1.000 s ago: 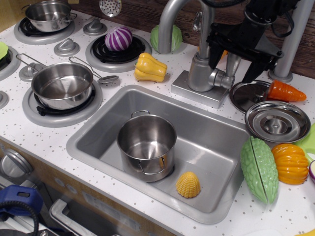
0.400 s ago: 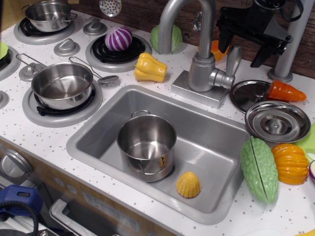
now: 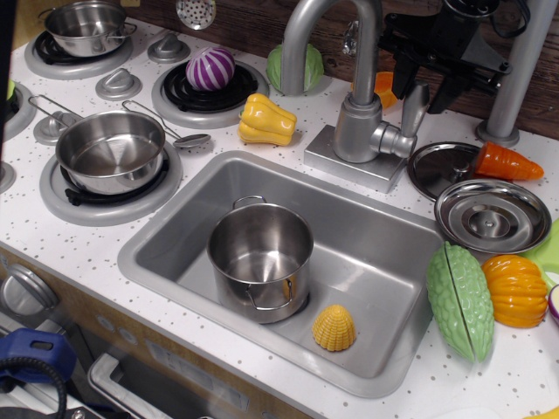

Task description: Turn lever vertical to front

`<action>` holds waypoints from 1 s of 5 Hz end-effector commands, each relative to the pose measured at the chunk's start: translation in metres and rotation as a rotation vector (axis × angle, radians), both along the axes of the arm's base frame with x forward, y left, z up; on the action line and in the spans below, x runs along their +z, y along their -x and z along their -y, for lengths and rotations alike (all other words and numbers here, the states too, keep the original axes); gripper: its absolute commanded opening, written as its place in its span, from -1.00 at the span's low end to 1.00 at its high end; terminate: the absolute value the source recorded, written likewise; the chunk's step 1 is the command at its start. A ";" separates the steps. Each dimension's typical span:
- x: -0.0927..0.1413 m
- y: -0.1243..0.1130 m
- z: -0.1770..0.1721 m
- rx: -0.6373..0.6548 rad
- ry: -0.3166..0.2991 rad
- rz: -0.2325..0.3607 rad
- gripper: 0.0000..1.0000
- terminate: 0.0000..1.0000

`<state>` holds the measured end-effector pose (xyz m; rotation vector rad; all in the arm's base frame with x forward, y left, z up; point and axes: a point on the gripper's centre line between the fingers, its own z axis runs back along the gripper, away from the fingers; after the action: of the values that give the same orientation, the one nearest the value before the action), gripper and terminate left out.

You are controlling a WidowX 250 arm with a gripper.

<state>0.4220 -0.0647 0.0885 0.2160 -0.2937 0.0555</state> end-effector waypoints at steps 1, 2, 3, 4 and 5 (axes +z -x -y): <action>0.025 0.012 0.012 0.042 0.045 0.013 -1.00 -1.00; 0.019 0.028 0.018 0.070 0.081 -0.026 -1.00 -1.00; 0.007 0.034 0.019 0.082 0.121 -0.043 -1.00 -1.00; -0.006 0.032 0.012 0.070 0.174 -0.086 -1.00 -1.00; -0.021 0.036 0.012 0.090 0.196 -0.115 -1.00 -1.00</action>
<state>0.3856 -0.0701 0.0696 0.0471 -0.1521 0.1753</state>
